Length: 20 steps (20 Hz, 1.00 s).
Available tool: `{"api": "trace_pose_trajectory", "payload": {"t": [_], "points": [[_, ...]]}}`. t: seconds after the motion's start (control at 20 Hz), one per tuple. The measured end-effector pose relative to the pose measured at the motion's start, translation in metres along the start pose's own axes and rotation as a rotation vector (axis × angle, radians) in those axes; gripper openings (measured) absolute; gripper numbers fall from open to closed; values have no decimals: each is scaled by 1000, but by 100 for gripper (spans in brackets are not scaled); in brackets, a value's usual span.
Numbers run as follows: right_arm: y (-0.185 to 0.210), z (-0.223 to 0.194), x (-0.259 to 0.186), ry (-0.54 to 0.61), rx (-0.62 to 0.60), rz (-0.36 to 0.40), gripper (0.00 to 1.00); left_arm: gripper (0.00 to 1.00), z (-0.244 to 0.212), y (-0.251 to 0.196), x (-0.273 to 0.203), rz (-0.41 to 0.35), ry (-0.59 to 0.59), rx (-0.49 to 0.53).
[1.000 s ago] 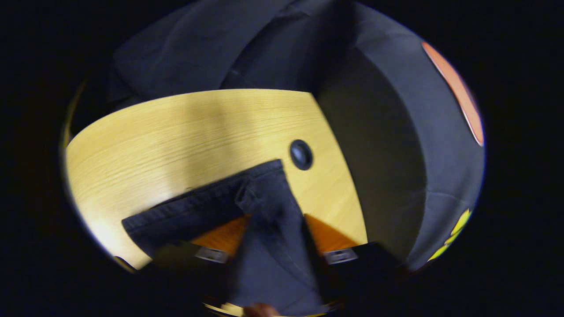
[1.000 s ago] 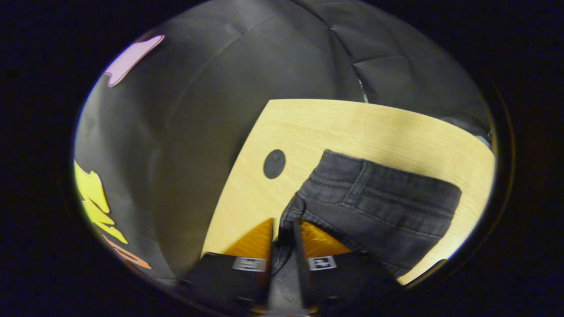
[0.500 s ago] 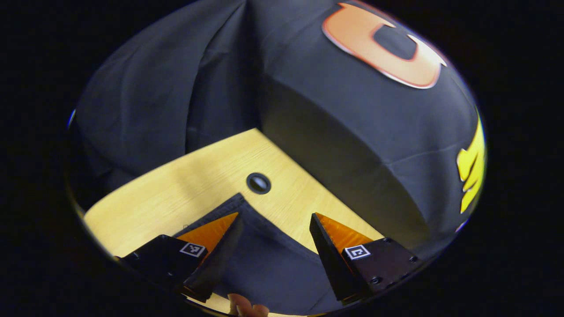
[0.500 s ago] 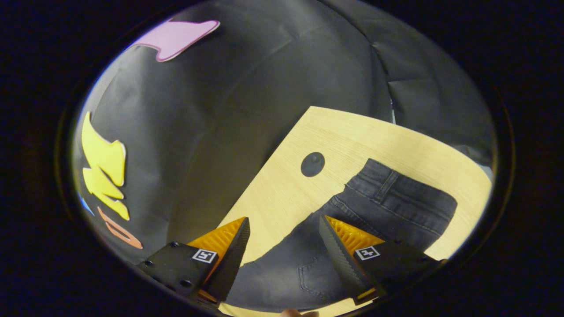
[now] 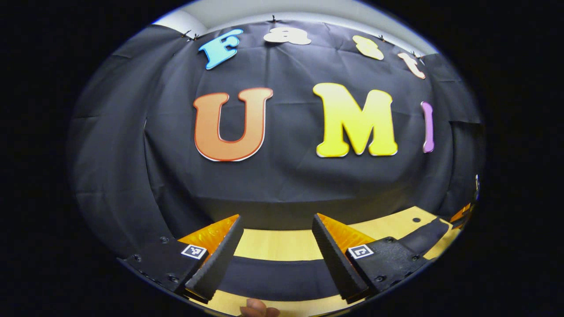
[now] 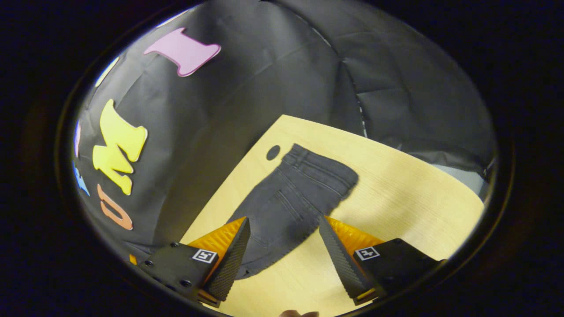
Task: Grasp the waist and the cuffs of the jeans and fold them to make the two legs overlap; first hold the waist and fold one-third of the jeans toward the cuffs, then hold the cuffs and fold the remaining one-third in the same direction to finish folding.
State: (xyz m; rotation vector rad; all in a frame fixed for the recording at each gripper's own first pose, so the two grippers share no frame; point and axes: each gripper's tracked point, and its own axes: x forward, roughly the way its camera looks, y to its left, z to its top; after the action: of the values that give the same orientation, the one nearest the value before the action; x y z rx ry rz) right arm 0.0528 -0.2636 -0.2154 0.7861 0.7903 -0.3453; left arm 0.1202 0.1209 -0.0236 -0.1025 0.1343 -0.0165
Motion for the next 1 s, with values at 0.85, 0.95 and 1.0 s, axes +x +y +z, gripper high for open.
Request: {"api": "trace_pose_trajectory", "payload": {"t": [0.85,0.95,1.0], "points": [[-17,-6,100,-10,279,-133,47,92,31,12,-8,7,18,-54],[-17,-3,102,-15,264,-137,6,100,31,12,-8,13,17,-50],[-16,-5,102,-11,249,-141,0,100,30,13,-10,18,18,-48]]}}
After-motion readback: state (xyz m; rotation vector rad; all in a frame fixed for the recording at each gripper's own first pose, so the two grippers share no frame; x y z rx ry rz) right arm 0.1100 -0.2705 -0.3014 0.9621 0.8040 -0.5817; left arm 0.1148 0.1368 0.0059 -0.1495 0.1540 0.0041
